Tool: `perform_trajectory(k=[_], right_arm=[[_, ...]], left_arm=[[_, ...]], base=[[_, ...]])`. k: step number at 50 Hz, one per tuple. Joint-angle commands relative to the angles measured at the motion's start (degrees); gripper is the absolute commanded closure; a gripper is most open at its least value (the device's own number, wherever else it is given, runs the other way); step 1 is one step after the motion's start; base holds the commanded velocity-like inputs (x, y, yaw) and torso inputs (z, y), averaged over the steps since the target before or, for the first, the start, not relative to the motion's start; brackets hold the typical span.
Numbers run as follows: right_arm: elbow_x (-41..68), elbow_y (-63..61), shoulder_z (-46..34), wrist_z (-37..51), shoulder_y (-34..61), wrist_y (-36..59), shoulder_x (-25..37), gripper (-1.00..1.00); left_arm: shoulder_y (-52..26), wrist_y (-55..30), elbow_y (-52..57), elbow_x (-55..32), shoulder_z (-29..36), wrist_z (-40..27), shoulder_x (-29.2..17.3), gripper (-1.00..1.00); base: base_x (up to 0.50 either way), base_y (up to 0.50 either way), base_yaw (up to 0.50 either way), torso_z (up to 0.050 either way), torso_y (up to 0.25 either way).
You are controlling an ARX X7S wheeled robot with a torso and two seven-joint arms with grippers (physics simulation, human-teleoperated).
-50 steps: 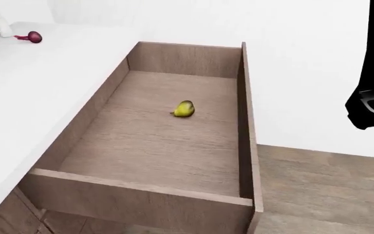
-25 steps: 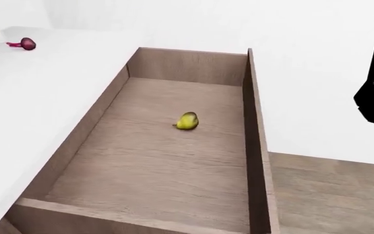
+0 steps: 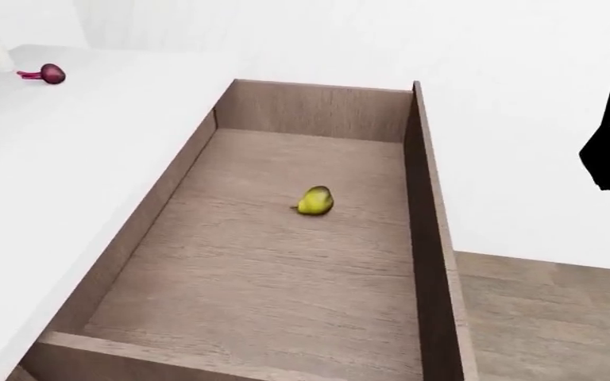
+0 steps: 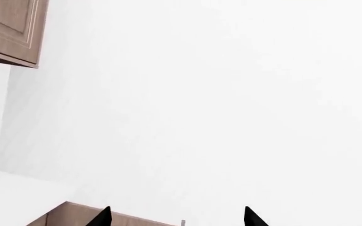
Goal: Close the right drawer.
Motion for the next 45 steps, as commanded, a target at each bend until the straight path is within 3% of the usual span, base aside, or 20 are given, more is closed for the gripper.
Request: perform_trajectory(k=[1,10,18,26,45], right_arm=[[-1.17,-0.03,-0.59,-0.56,-1.66,-0.33,0.75,-1.00],[-7.21,0.48,-1.38,-7.43,-12.98,-6.93,8.62,-1.00],[-10.71,1.90,-3.67,-9.84,-17.80,-7.13,11.49,-1.00],[-17.65,2.32,-7.79,-17.69,-26.80,-15.37,16.06,-1.00],[-23.94,8.81,-15.33,-25.67,-36.83,-18.50,18.21,-1.00]], left_arm=[[-0.18,0.23,0.19,-0.10,0.27,0.09,-0.09,-1.00],[-0.01,0.38,0.02,0.21,0.26,0.47,-0.27,-1.00],[-0.23,0.57,0.23,0.02,0.46,0.32,-0.39,-1.00],[-0.53,0.74,0.32,-0.19,0.66,0.24,-0.51,-1.00],[-0.21,1.25,0.71,-0.02,0.81,0.52,-0.74,-1.00]], base=[[0.00,0.00,0.00,0.000,0.000],[0.00,0.00,0.00,0.000,0.000],[0.00,0.00,0.00,0.000,0.000],[0.00,0.00,0.00,0.000,0.000],[0.00,0.00,0.00,0.000,0.000]])
